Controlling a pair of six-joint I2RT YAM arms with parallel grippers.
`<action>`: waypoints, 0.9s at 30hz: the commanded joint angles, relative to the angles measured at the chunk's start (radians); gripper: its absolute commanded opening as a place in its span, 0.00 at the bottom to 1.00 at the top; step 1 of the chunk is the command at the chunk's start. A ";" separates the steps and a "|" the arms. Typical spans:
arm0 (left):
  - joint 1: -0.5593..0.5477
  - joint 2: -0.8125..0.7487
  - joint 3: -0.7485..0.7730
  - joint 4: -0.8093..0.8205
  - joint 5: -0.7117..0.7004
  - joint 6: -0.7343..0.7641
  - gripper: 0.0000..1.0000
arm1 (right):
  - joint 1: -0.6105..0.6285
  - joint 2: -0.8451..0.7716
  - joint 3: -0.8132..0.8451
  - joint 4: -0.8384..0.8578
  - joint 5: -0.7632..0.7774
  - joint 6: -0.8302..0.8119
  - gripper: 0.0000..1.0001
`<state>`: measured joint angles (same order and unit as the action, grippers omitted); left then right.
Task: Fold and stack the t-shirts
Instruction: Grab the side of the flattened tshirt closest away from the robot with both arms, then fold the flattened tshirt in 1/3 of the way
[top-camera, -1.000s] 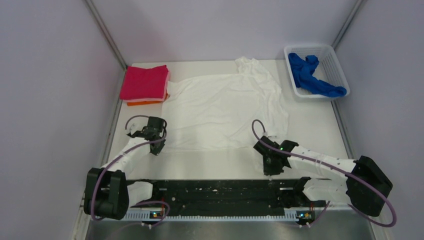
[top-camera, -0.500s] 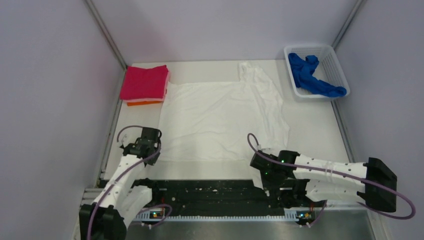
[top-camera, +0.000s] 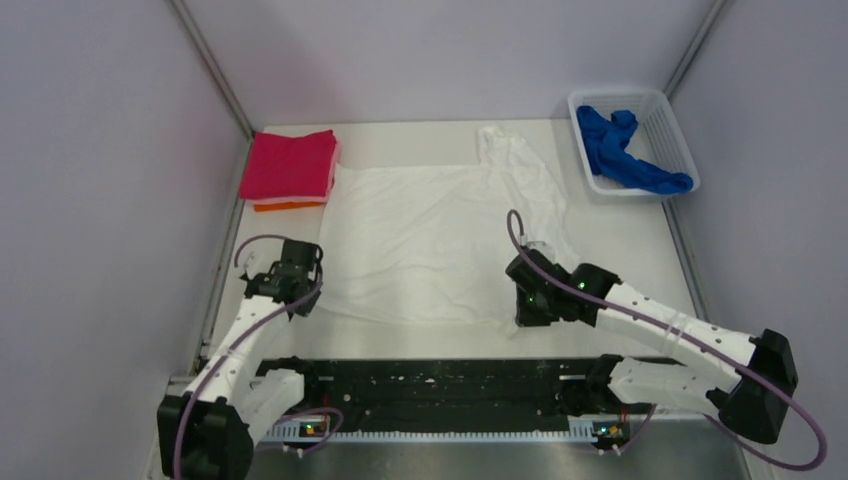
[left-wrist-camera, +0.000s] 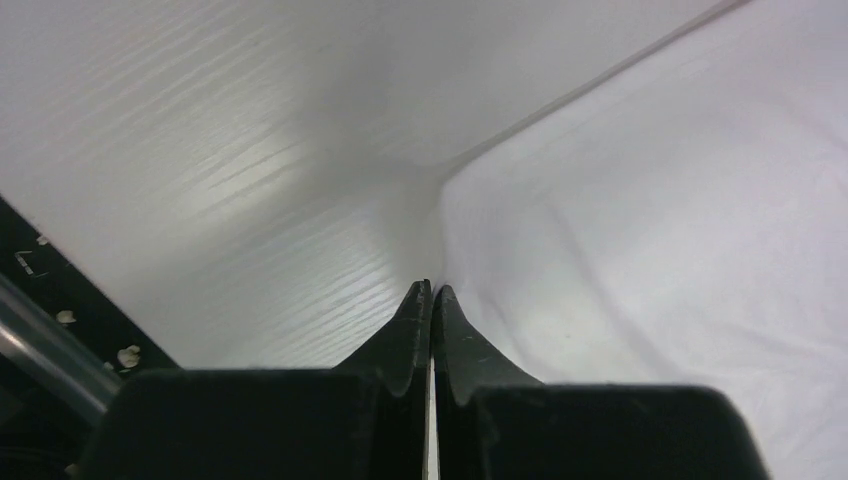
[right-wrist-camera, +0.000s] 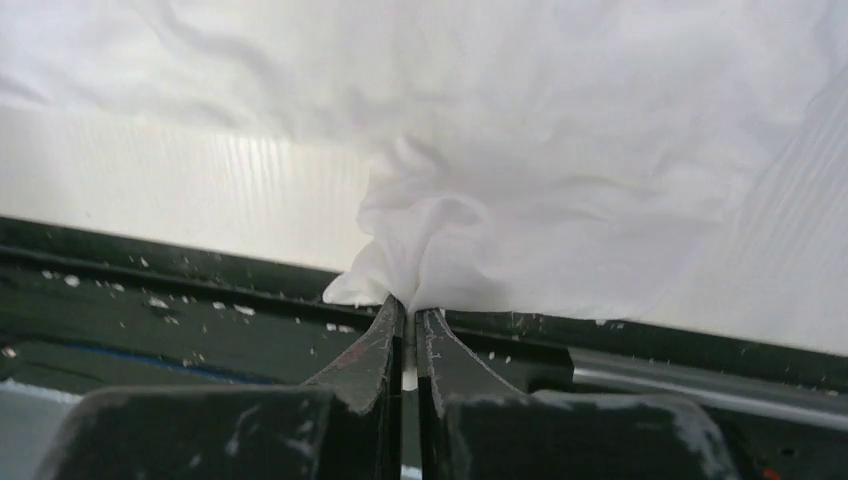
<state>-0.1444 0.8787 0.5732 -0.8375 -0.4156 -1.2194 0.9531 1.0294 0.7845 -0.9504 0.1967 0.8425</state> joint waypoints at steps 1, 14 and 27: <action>0.012 0.130 0.116 0.118 -0.002 0.034 0.00 | -0.143 0.048 0.104 0.145 0.013 -0.231 0.00; 0.091 0.362 0.293 0.216 0.015 0.086 0.00 | -0.409 0.202 0.241 0.362 0.010 -0.424 0.00; 0.108 0.520 0.401 0.235 -0.007 0.146 0.00 | -0.519 0.327 0.343 0.457 -0.005 -0.537 0.00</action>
<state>-0.0444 1.3724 0.9066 -0.6388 -0.3874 -1.1118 0.4633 1.3121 1.0603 -0.5606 0.1963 0.3672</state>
